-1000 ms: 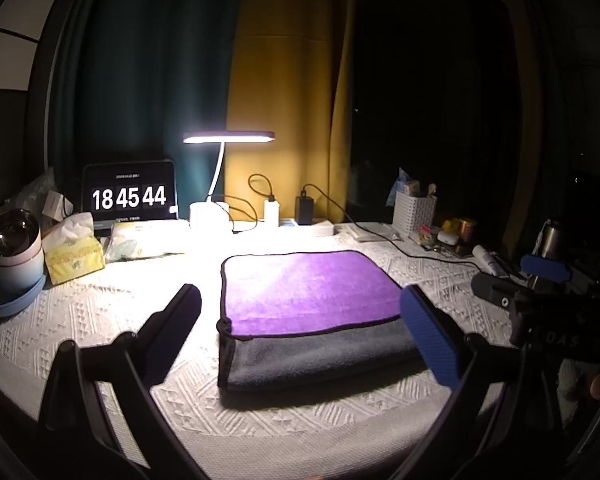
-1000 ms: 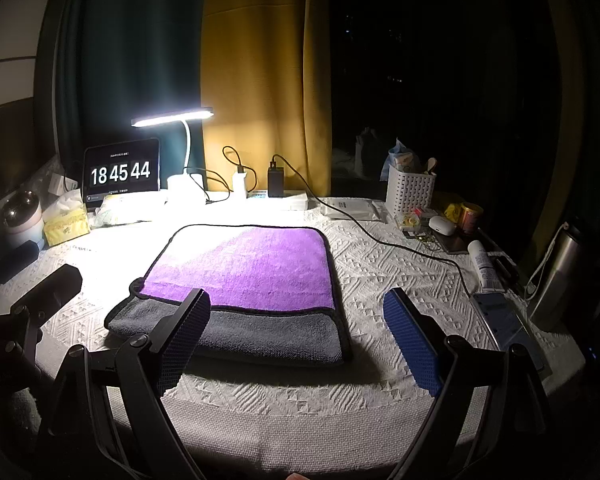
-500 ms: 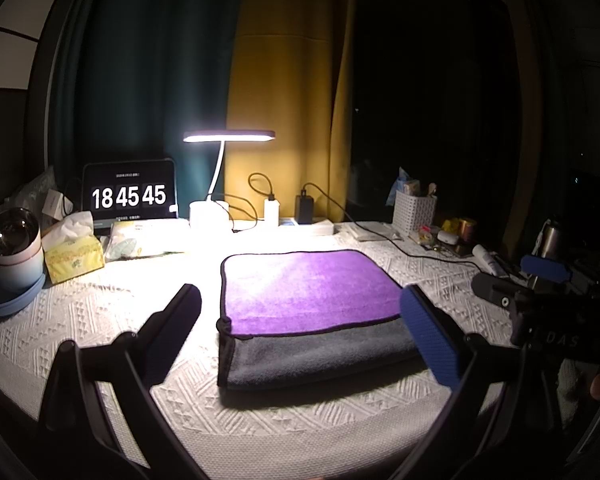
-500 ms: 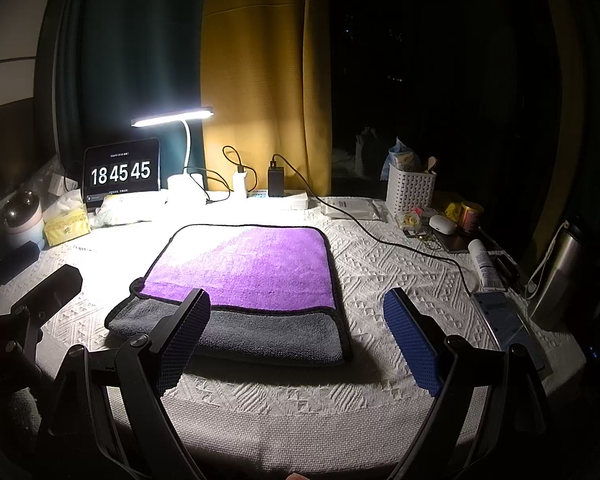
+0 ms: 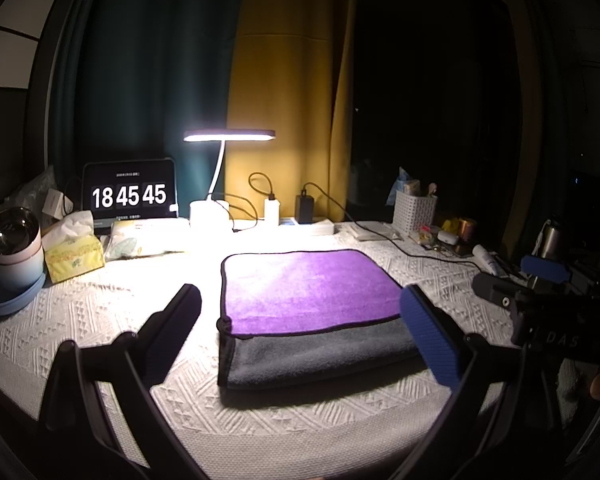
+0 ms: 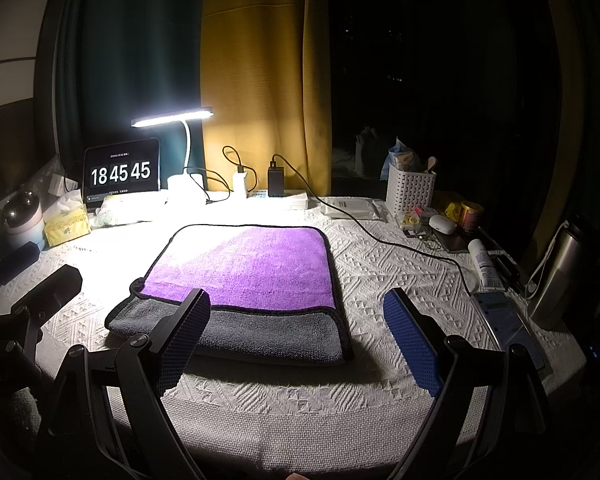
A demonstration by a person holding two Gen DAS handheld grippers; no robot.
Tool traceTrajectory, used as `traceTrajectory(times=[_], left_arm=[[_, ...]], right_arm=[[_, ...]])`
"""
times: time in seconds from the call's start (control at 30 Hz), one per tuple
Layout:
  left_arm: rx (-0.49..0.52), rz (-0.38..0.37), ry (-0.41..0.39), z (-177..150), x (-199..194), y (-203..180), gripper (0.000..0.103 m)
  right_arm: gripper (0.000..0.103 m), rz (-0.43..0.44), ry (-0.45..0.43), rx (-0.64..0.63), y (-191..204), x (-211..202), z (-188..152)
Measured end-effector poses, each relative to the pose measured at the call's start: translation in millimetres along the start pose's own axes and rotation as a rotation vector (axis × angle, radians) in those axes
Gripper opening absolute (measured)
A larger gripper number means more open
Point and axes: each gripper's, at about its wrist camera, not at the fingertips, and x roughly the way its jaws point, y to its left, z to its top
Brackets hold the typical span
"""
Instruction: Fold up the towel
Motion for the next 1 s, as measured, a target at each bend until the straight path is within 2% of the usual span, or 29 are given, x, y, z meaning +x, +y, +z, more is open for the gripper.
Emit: traceTrajectory(times=[0.3,0.47,1.0], left_arm=[[-0.005,0.004,0.018,-1.3,4.8,1.3,0.100],[-0.019,-0.002,0.063,-2.4,18.6,4.9,0.100],[-0.049,0.050,0.255,-21.5,94.6,32.2,0.099]], right_arm=[[0.091,0.011,0.007,0.007,4.1,1.9,-6.0],[0.091,0.014,0.031,0.016,-3.3,12.1,-7.0],[0.089,0.101,0.224,0.077,-38.3,98.9,-18.8]])
